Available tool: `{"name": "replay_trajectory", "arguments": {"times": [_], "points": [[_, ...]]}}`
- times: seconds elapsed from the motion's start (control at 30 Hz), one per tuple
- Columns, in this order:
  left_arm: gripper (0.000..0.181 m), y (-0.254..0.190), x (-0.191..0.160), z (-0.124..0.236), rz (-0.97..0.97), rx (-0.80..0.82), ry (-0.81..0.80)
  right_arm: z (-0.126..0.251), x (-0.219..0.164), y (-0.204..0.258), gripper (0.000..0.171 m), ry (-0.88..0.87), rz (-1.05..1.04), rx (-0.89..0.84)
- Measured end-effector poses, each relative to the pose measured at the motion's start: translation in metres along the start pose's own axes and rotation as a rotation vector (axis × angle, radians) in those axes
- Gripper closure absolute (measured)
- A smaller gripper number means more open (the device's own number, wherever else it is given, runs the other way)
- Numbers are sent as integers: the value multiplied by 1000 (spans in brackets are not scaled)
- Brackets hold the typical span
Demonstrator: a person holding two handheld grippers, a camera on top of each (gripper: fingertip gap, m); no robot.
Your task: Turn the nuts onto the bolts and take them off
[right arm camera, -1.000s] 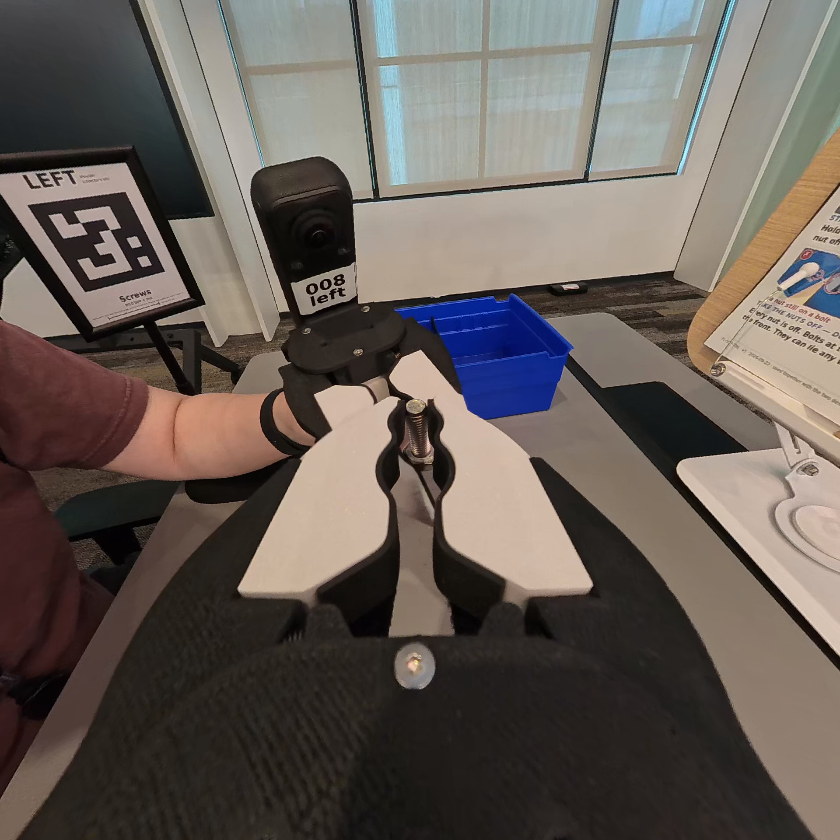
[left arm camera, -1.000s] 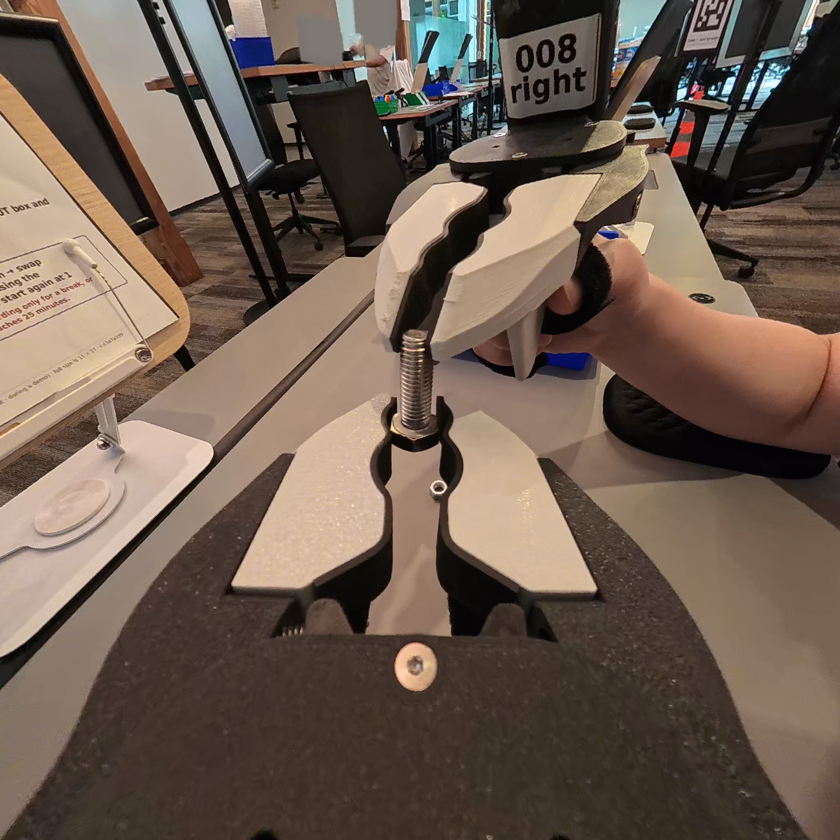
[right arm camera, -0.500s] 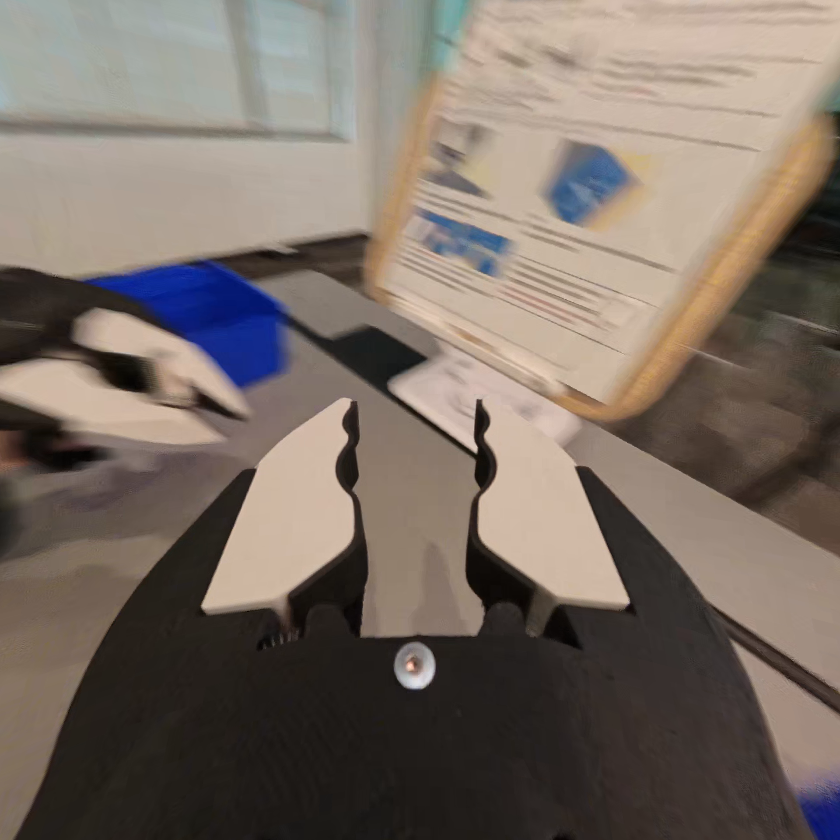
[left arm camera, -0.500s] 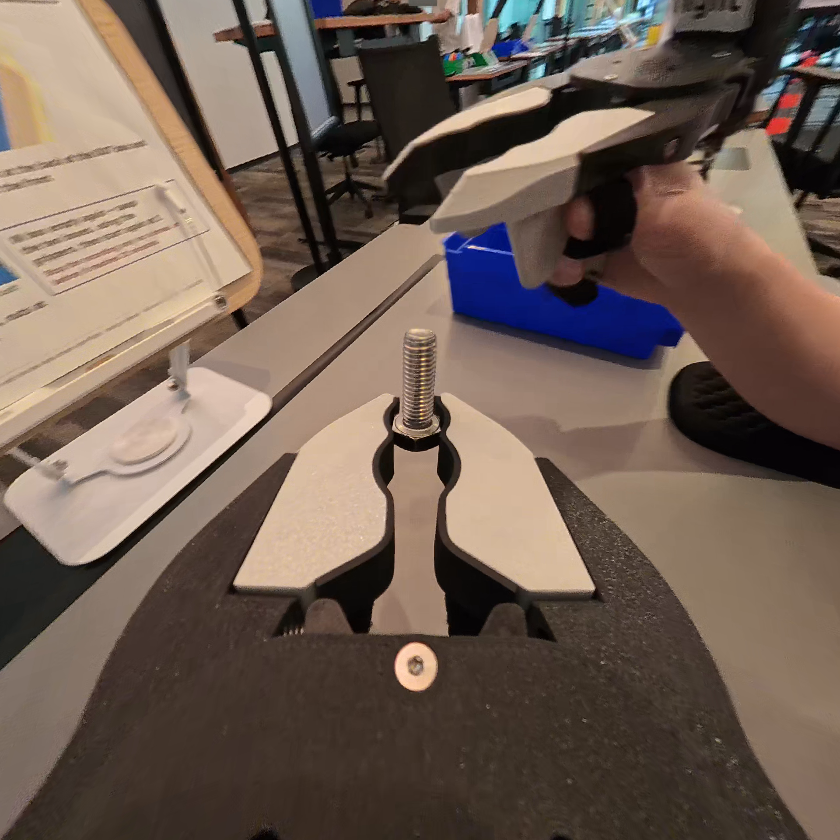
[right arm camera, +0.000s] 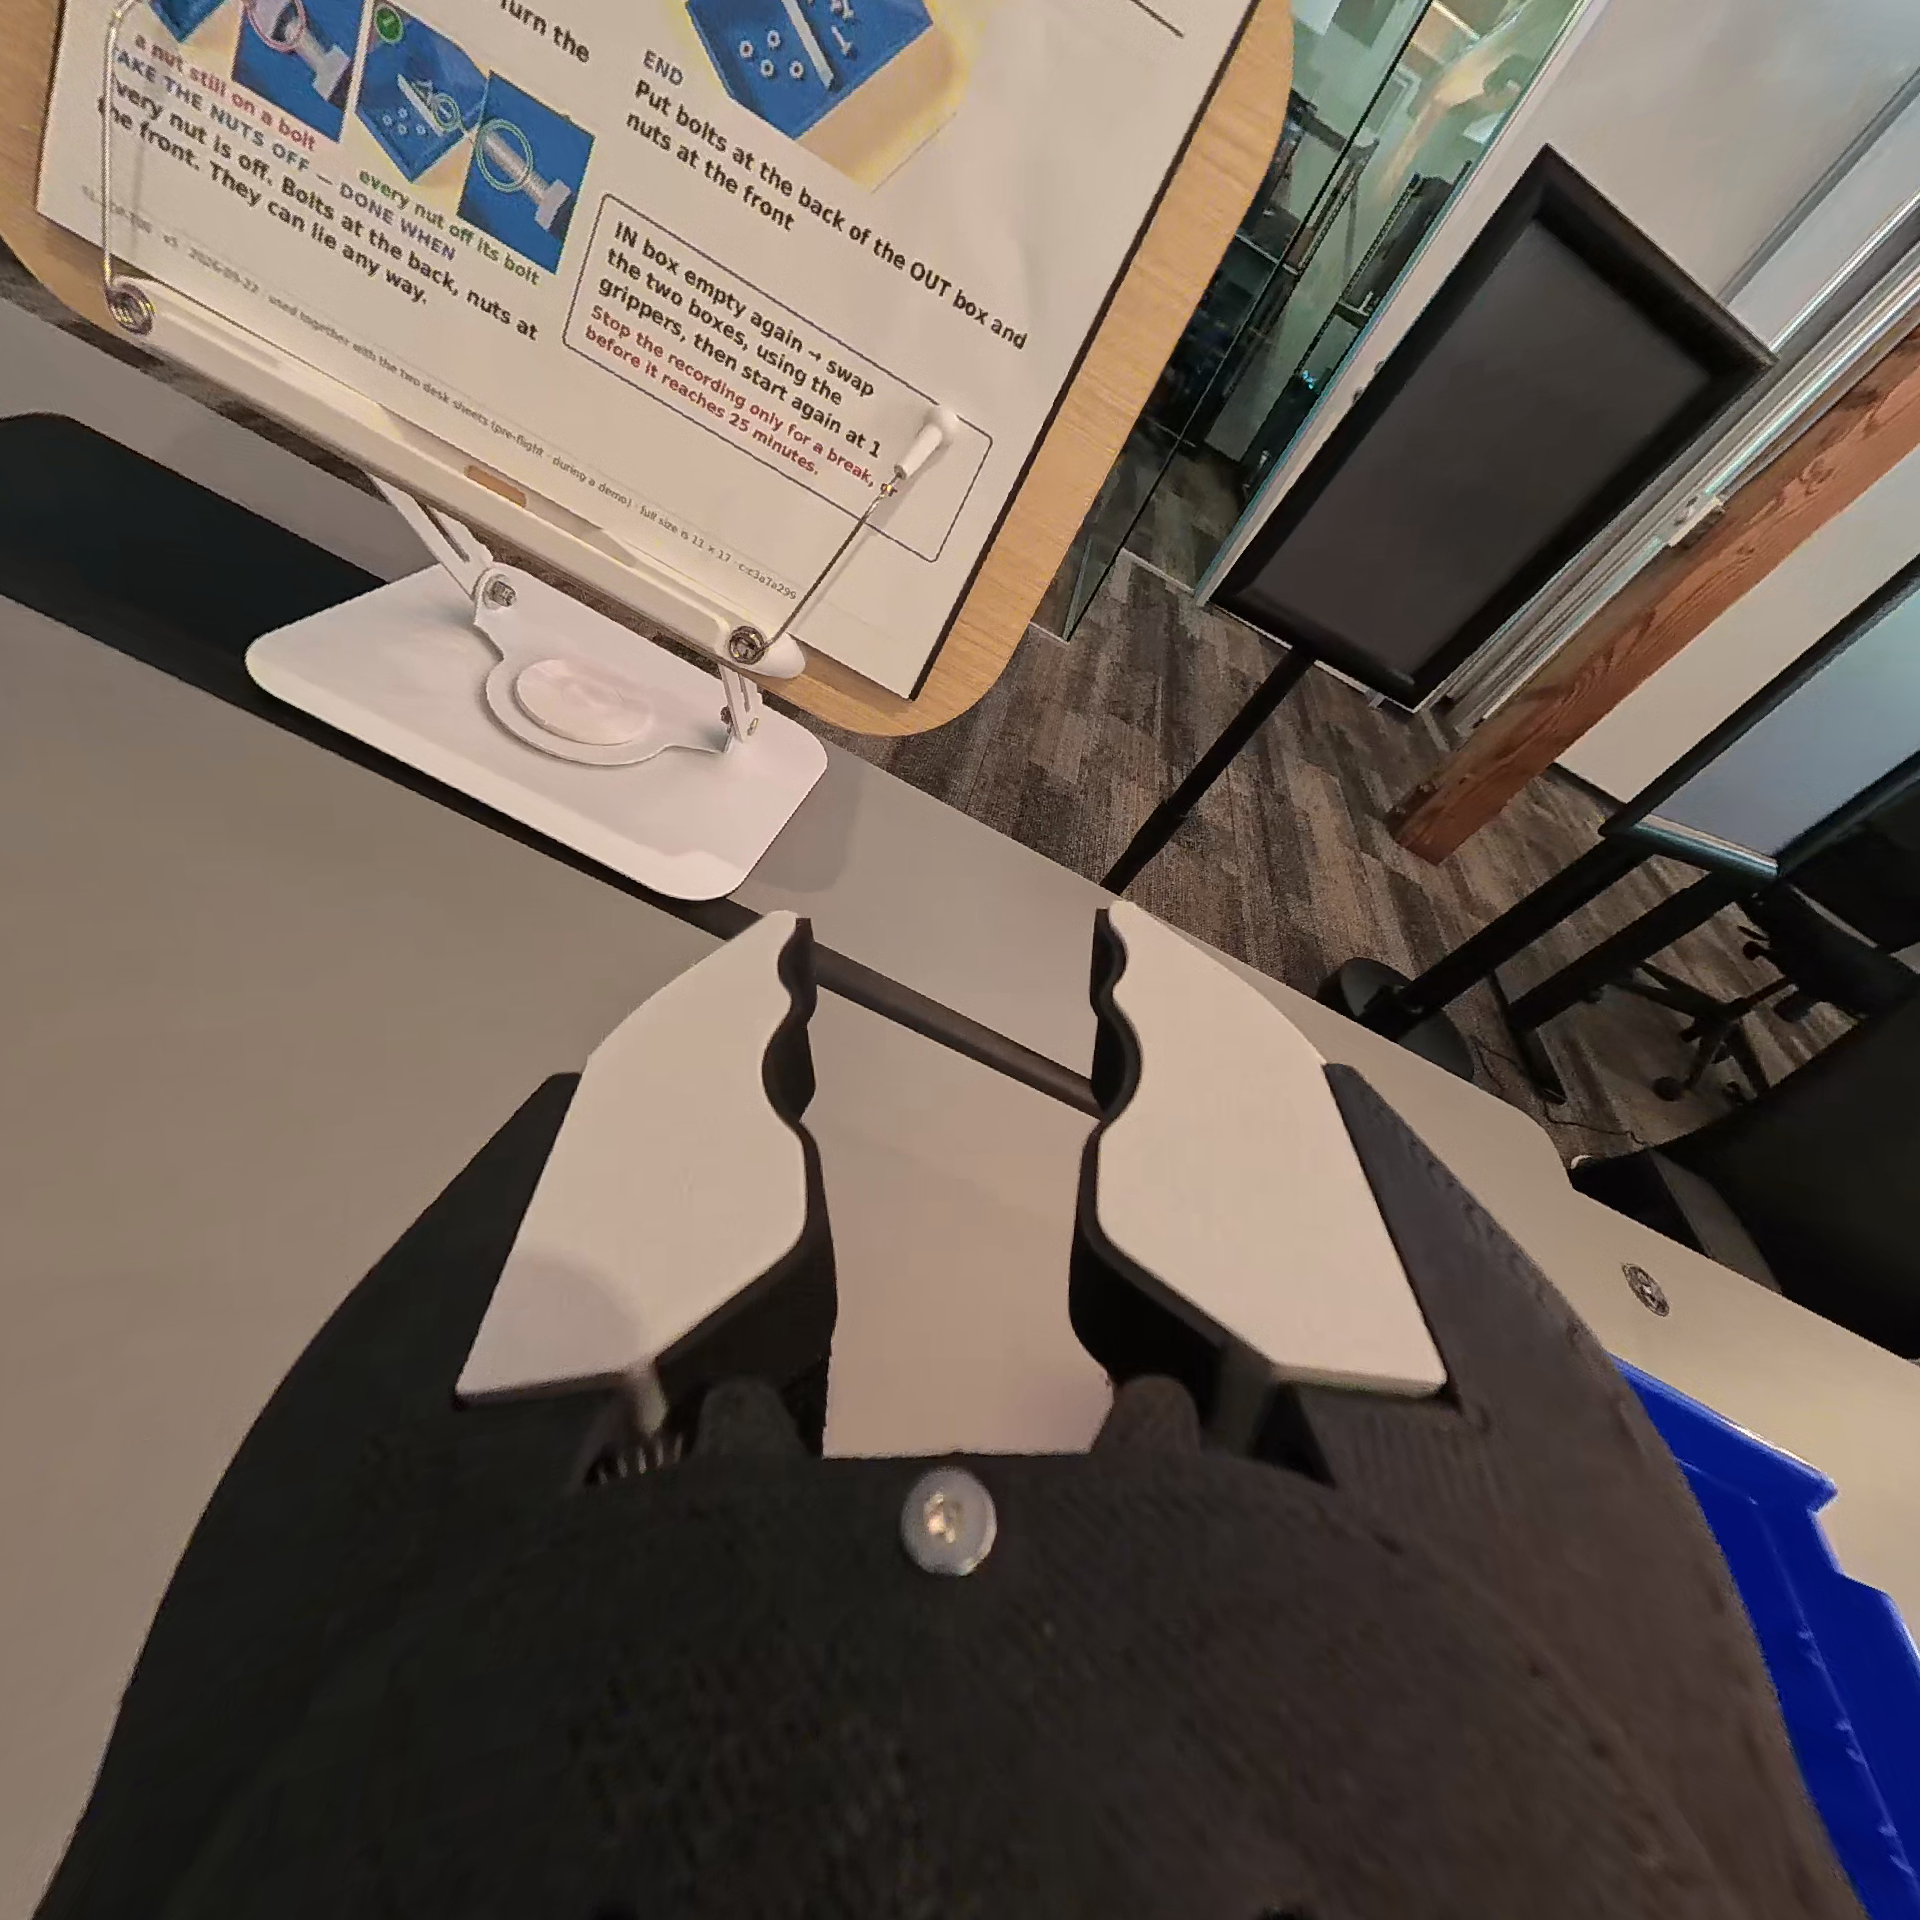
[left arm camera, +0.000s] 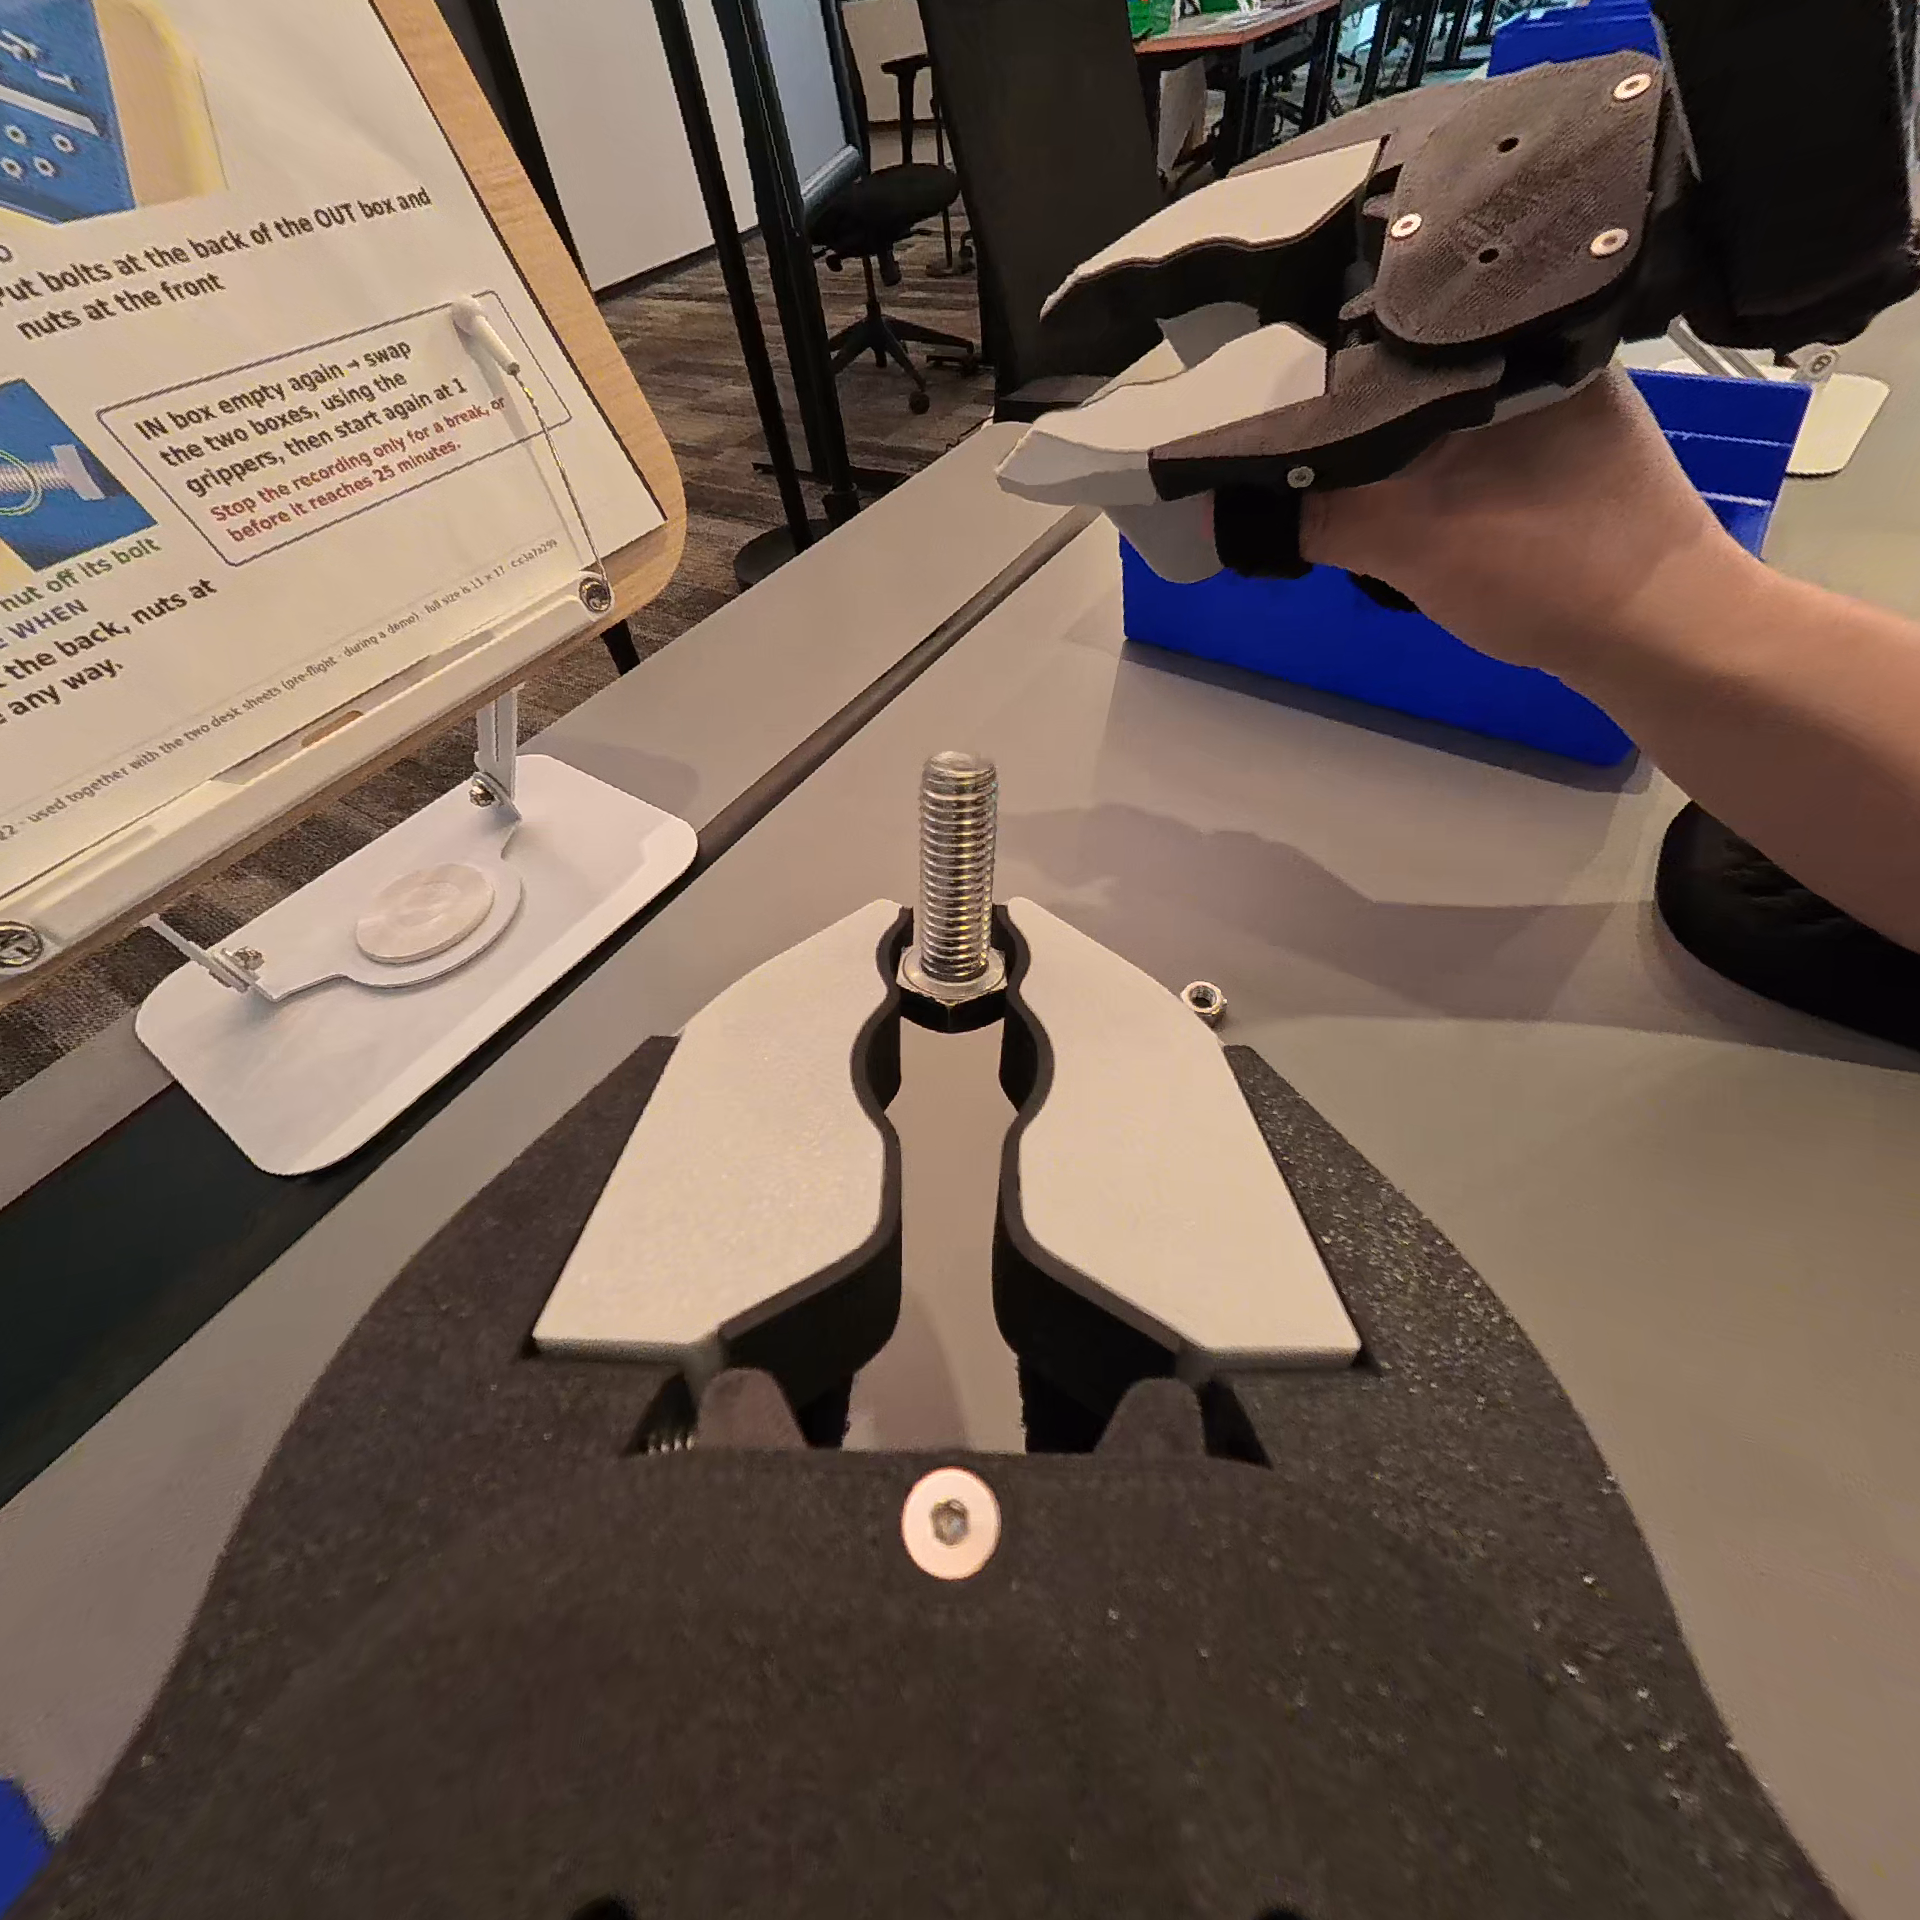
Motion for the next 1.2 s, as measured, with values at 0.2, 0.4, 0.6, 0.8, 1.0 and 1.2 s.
{"name": "replay_trajectory", "arguments": {"times": [0.2,0.4,0.6,0.8,1.0,1.2], "points": [[168,3,-3,1,-14,15,18,-2,-5,25,131,31,-20,418],[168,8,-4,5,-15,6,42,43,-53,63,132,200,38,1209],[167,14,-9,7,-4,7,69,41,-90,77,136,423,74,1255],[167,18,-13,7,-15,17,86,44,-108,99,142,520,176,1299],[167,20,-17,7,-7,10,98,42,-115,104,153,543,232,1280],[168,1,-34,-1,-30,-164,138,44,-66,91,153,277,102,1286]]}}
Point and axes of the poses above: each gripper's, where its closed fingertips meet, z back along the fingers, x out of its top, y = z × x across the jaws, the point moved 6 cm from there along z, back along the fingers, and after that the axes turned 14 degrees about -y, right-handed, at the moved point
